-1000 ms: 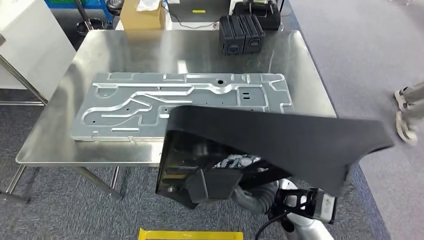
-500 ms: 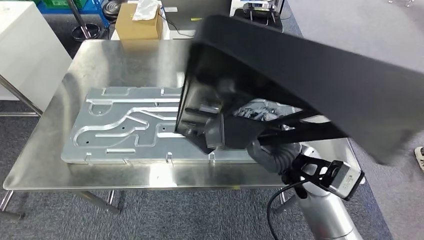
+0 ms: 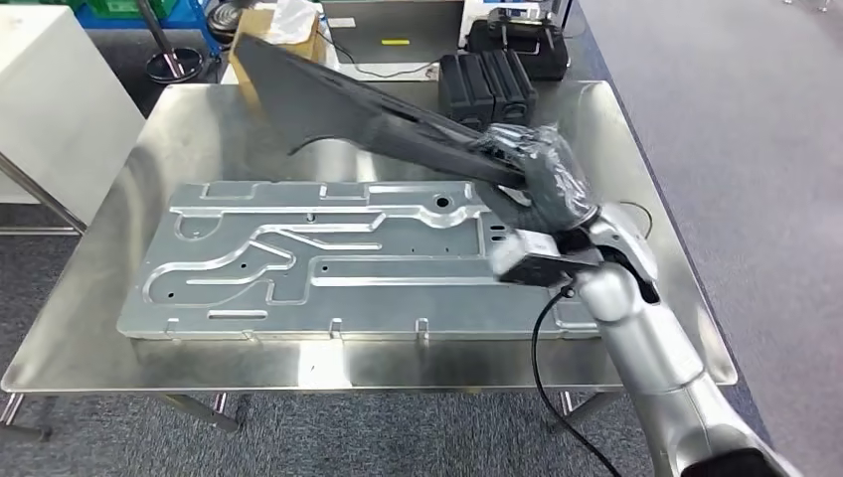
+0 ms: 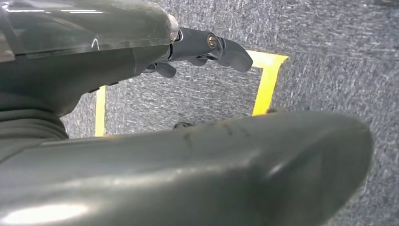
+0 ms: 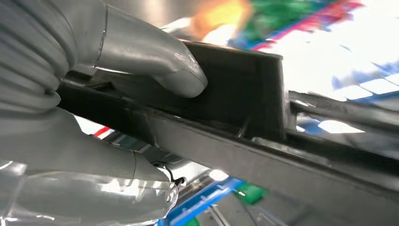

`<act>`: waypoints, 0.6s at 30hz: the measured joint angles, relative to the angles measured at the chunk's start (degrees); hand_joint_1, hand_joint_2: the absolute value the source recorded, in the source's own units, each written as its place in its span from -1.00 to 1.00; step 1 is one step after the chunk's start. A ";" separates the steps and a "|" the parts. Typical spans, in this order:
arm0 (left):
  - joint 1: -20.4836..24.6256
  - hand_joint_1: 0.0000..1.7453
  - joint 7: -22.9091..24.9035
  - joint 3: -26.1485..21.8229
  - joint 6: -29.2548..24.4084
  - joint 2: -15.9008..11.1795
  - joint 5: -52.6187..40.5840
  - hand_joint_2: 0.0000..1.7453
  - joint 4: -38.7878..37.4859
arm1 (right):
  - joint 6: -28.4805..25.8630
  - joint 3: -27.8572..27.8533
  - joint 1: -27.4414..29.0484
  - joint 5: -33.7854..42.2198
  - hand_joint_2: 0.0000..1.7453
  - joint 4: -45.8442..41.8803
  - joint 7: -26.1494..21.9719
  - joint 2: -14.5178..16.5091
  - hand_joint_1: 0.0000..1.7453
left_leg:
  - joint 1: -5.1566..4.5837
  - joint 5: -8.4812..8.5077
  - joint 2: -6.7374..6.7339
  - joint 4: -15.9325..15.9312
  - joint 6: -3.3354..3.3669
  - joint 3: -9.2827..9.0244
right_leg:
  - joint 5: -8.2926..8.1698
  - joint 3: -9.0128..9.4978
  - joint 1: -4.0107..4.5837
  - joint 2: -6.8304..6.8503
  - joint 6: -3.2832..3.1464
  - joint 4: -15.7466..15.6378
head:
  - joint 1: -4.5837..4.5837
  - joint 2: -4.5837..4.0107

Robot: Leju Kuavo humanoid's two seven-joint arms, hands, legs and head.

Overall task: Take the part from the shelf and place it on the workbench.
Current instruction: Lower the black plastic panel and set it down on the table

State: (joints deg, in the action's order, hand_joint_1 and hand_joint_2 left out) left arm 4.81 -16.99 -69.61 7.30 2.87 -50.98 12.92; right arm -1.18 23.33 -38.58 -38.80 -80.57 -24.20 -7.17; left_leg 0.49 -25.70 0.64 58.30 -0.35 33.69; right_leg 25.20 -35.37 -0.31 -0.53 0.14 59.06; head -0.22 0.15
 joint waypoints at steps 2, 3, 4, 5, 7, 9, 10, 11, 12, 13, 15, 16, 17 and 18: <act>0.15 -1.00 -0.03 -0.01 0.34 -0.14 0.02 -1.00 0.00 | -1.13 2.26 -1.75 -6.16 1.00 4.94 2.62 0.32 1.00 | 0.10 -0.70 -0.13 0.69 -0.64 0.17 | -0.13 0.35 -0.19 0.09 -0.71 -0.50 | -0.01 0.00; 0.20 -1.00 -0.10 -0.02 0.59 -0.20 0.02 -1.00 0.00 | -1.46 3.37 -2.70 -8.46 1.00 7.53 3.63 0.69 1.00 | 0.12 -1.68 -0.17 2.31 -0.88 0.86 | -0.21 0.56 -0.31 0.19 -1.09 -0.79 | -0.03 0.00; 0.22 -1.00 -0.23 -0.03 0.85 -0.25 0.03 -1.00 0.00 | -1.65 4.78 -3.88 -10.68 1.00 10.64 4.62 1.25 1.00 | 0.19 -3.20 -0.21 5.32 -1.04 2.31 | -0.22 0.71 -0.32 0.29 -1.41 -0.92 | -0.06 -0.01; 0.23 -1.00 -0.42 -0.05 1.11 -0.25 0.04 -1.00 0.00 | -1.65 6.28 -5.15 -12.49 1.00 13.81 5.42 1.85 1.00 | 0.18 -4.87 -0.24 9.14 -1.17 4.23 | -0.17 0.74 -0.24 0.29 -1.65 -0.91 | -0.10 -0.01; 0.20 -1.00 -0.99 -0.16 1.57 -0.25 0.07 -1.00 0.00 | -0.97 9.49 -7.14 -15.63 1.00 20.28 7.00 3.19 1.00 | 0.21 -6.76 -0.24 15.78 -1.31 7.98 | 0.01 0.83 0.04 0.31 -1.95 -0.78 | -0.13 -0.01; 0.13 -1.00 -1.70 -0.28 1.86 -0.26 0.16 -1.00 0.00 | 0.34 12.08 -8.23 -17.82 1.00 26.13 8.37 4.80 1.00 | 0.19 -4.47 -0.24 14.70 -1.17 8.21 | 0.34 1.00 0.29 0.33 -2.06 -0.52 | -0.13 -0.01; 0.10 -1.00 -2.04 -0.32 1.93 -0.28 0.20 -1.00 0.00 | 0.97 13.24 -8.82 -18.66 1.00 28.90 8.99 5.72 1.00 | 0.18 -2.15 -0.25 11.14 -0.97 6.79 | 0.57 1.11 0.37 0.32 -2.06 -0.33 | -0.14 -0.01; 0.10 -1.00 -2.32 -0.34 1.96 -0.32 0.23 -1.00 0.00 | 1.51 14.35 -9.45 -19.29 1.00 31.40 9.52 6.58 1.00 | 0.12 -0.25 -0.24 7.16 -0.72 5.01 | 0.82 1.19 0.47 0.30 -1.96 -0.15 | -0.14 -0.01; 0.14 -1.00 -2.58 -0.36 1.97 -0.36 0.24 -1.00 0.00 | 2.07 15.43 -10.20 -19.81 1.00 33.77 10.02 7.41 1.00 | 0.01 1.01 -0.22 3.82 -0.48 3.50 | 1.03 1.20 0.59 0.26 -1.82 0.04 | -0.13 -0.01; 0.17 -1.00 -2.80 -0.37 1.98 -0.40 0.23 -1.00 0.00 | 2.77 16.48 -10.98 -20.30 1.00 36.07 10.65 8.21 1.00 | -0.11 1.56 -0.21 1.70 -0.29 2.52 | 1.15 1.18 0.67 0.24 -1.64 0.14 | -0.12 0.00; 0.14 -1.00 -3.20 -0.38 1.98 -0.44 0.16 -1.00 0.00 | 4.19 18.39 -12.34 -21.16 1.00 40.38 11.89 9.71 1.00 | -0.32 1.46 -0.19 0.63 0.03 2.04 | 1.21 1.17 0.70 0.21 -1.18 0.08 | -0.11 -0.01; 0.09 -1.00 -3.39 -0.39 1.98 -0.44 0.11 -1.00 0.00 | 4.68 19.16 -12.84 -21.48 1.00 42.13 12.43 10.39 1.00 | -0.16 1.56 -0.24 0.40 0.26 1.91 | 1.32 1.22 0.68 0.22 -0.92 0.04 | -0.10 -0.01; 0.07 -1.00 -3.62 -0.39 2.00 -0.44 0.07 -1.00 0.00 | 4.91 19.80 -13.32 -21.72 1.00 43.67 12.84 10.99 1.00 | 0.00 1.67 -0.27 0.08 0.51 1.70 | 1.69 1.15 0.65 0.23 -0.58 0.38 | -0.08 -0.01; 0.09 -1.00 -3.87 -0.39 2.07 -0.44 0.04 -1.00 0.00 | 5.07 20.30 -13.83 -21.89 1.00 45.06 13.21 11.51 1.00 | 0.18 1.80 -0.34 -0.26 0.79 1.50 | 2.60 0.61 0.61 0.23 -0.24 1.67 | -0.05 -0.01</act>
State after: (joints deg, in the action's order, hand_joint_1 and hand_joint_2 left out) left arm 4.90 -20.86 -70.01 9.37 2.43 -50.94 12.92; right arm 3.89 43.64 -52.41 -60.69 -35.52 -10.99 4.34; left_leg 0.67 -23.90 0.30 58.05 0.44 35.19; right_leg 27.80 -34.76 0.30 -0.29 -0.10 60.73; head -0.27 0.15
